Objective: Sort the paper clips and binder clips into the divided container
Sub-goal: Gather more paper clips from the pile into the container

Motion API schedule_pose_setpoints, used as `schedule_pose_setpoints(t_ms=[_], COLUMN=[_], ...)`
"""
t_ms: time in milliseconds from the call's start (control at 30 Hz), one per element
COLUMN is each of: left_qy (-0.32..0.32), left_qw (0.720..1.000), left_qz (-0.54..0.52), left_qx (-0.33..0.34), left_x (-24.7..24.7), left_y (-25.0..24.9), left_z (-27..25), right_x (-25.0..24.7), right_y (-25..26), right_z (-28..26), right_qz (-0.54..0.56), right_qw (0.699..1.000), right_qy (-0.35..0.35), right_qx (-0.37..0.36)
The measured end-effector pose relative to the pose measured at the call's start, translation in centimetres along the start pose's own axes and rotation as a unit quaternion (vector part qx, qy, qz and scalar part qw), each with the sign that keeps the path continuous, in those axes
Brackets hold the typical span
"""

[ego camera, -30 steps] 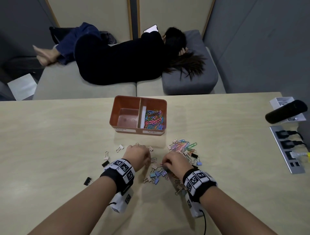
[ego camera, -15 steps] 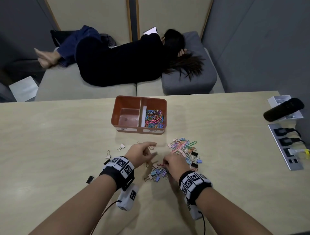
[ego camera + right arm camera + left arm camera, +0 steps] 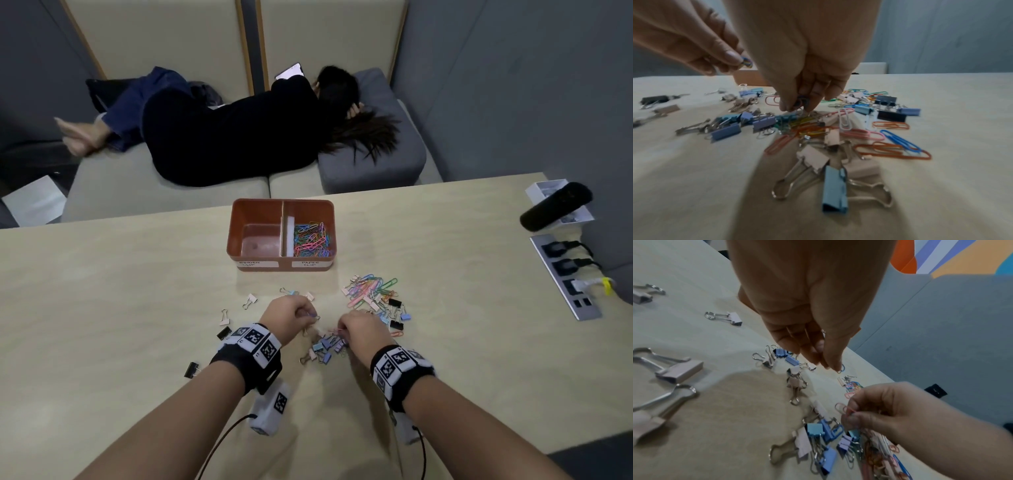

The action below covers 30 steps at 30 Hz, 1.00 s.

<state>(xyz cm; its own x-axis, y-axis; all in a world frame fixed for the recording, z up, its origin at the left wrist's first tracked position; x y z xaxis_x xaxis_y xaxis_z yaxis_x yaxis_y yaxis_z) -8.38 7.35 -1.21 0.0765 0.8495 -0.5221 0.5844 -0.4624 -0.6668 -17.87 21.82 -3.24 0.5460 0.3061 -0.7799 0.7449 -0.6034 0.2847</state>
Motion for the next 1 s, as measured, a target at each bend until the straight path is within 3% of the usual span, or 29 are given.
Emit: schedule_pose_setpoints(t_ms=[267, 400, 600, 833, 1000], left_qy=[0.019, 0.017, -0.036, -0.08, -0.07], left_qw=[1.0, 1.0, 0.998, 0.995, 0.993], left_qz=[0.007, -0.023, -0.001, 0.027, 0.071], left_qx=[0.009, -0.006, -0.056, -0.059, -0.068], left_x=[2.4, 3.9, 4.9, 6.3, 6.5], left_y=[-2.4, -4.0, -5.4, -6.0, -6.3], left_z=[2.3, 4.1, 7.2, 8.0, 8.1], right_x=[-2.1, -3.7, -5.4, -5.8, -5.6], right_y=[-4.1, -5.8, -7.9, -9.2, -9.8], right_z=[-2.1, -1.7, 0.0, 1.2, 1.5], right_qz=[0.162, 0.137, 0.137, 0.14, 0.143], right_qw=[0.978, 0.982, 0.985, 0.987, 0.988], right_qy=[-0.087, -0.09, -0.068, -0.061, -0.049], right_qx=[0.095, 0.095, 0.079, 0.043, 0.03])
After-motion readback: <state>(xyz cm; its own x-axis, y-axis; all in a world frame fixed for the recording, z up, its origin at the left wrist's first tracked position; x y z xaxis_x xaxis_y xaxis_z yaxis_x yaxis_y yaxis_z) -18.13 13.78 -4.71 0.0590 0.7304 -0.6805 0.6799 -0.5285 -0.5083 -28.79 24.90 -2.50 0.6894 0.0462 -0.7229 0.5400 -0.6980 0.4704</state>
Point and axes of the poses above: each hand's wrist, its own z-axis towards the middle knuckle, its own x-axis out of the palm, y = z × x, the point moved 3 cm from there along z, towards the middle knuckle, and after that the axes turned 11 degrees about y, right-handed, at the moved point
